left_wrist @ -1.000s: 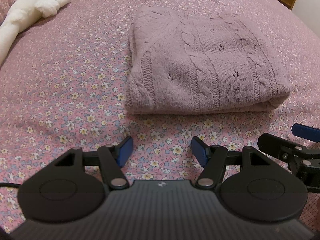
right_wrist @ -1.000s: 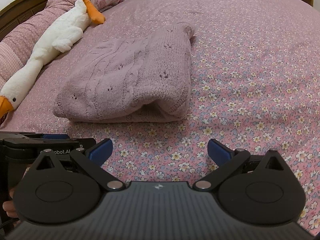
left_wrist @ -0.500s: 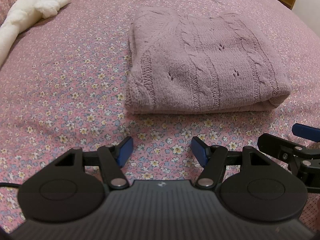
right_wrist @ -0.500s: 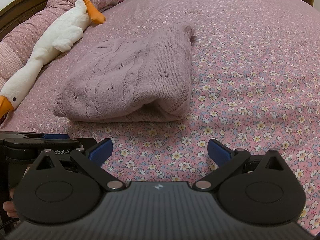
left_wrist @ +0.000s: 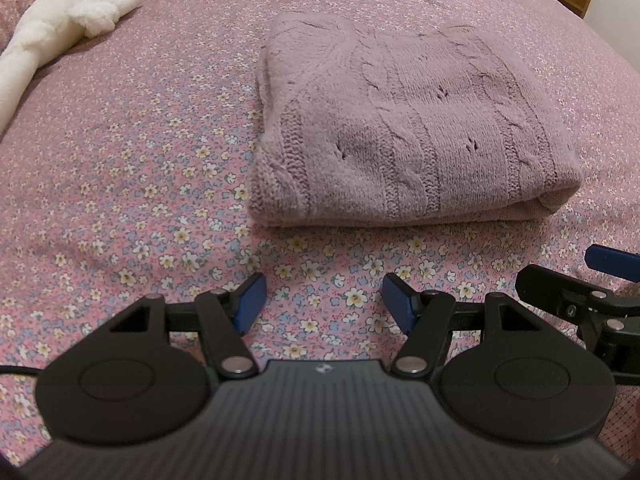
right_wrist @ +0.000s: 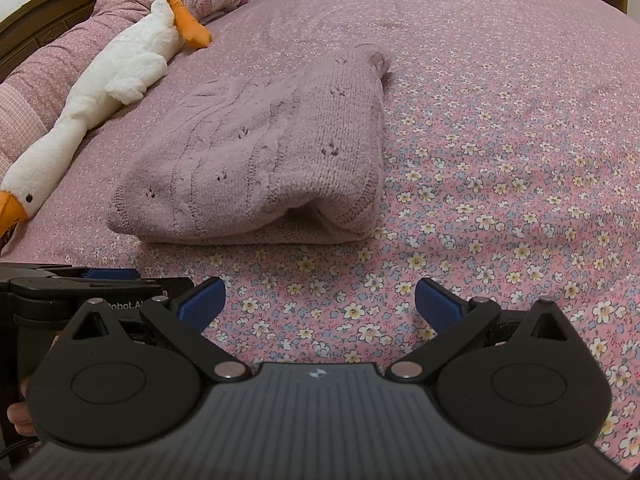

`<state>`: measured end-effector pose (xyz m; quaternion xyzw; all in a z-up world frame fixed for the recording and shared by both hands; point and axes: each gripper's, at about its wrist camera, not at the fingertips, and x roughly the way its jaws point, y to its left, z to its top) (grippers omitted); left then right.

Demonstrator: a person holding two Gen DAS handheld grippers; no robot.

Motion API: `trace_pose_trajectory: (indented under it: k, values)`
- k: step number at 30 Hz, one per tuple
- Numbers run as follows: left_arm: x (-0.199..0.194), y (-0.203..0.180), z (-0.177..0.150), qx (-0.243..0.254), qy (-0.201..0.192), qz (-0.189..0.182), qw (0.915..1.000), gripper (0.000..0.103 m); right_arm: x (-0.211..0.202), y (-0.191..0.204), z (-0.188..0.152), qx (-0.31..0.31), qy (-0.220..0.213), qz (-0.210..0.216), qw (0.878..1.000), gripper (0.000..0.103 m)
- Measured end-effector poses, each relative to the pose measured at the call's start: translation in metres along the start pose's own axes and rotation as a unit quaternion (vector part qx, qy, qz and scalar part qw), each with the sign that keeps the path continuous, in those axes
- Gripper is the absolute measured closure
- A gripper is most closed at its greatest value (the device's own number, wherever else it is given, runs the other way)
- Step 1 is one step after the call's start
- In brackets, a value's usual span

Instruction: Fold small clothes

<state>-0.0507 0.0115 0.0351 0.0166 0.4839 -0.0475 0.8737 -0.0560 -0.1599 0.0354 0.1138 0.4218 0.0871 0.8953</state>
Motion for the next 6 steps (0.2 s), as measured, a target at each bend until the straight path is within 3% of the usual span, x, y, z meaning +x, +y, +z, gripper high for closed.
trace_pose_trajectory:
  k: [6]
  values:
    - [0.0002, -0.0004, 0.0001, 0.0, 0.0, 0.0, 1.0, 0.037, 0.0, 0.0, 0.0, 0.0, 0.0, 0.0, 1.0, 0.0]
